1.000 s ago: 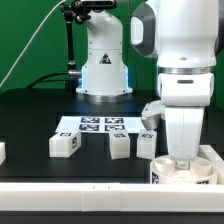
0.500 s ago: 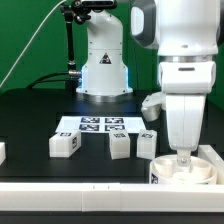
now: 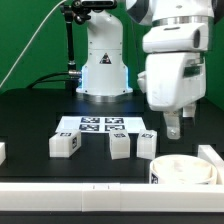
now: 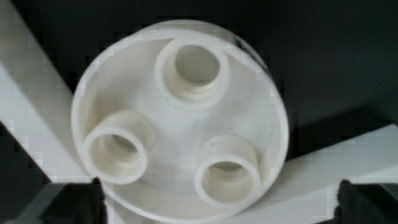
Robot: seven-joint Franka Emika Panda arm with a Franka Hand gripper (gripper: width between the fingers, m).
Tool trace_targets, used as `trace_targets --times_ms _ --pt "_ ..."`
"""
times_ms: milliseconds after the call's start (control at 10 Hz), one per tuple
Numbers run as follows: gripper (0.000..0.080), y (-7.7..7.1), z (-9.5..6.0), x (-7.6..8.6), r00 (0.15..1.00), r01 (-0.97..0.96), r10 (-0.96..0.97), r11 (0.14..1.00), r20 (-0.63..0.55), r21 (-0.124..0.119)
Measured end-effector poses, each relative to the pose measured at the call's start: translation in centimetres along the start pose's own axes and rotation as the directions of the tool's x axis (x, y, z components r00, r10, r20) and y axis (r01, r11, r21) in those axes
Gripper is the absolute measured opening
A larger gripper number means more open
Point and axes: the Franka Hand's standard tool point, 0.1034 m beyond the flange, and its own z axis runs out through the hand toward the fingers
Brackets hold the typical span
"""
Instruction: Assemble stool
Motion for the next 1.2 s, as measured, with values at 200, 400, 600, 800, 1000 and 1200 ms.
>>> trace_targets --times_ms 200,400,600,800,1000,1200 --pt "0.0649 -0.5 0.0 -2.3 1.000 0.024 -0.024 1.000 0.004 -0.005" --pt "0.0649 -0.8 0.2 -3.1 1.000 0.025 -0.025 1.000 0.006 -0.002" --pt "0.0649 -0.8 0.2 -3.0 1.000 0.013 -0.013 1.000 0.006 -0.001" --pt "0.0649 -0.7 0.2 -3.1 1.000 -0.014 0.014 1.000 0.004 -0.003" --pt "0.0649 -0.7 0.4 -4.6 0.969 -0.247 0.246 0.969 -0.009 -0.014" --pt "0.0649 -1.0 0.7 -5.5 0.903 -0.429 0.429 0.903 -0.014 -0.007"
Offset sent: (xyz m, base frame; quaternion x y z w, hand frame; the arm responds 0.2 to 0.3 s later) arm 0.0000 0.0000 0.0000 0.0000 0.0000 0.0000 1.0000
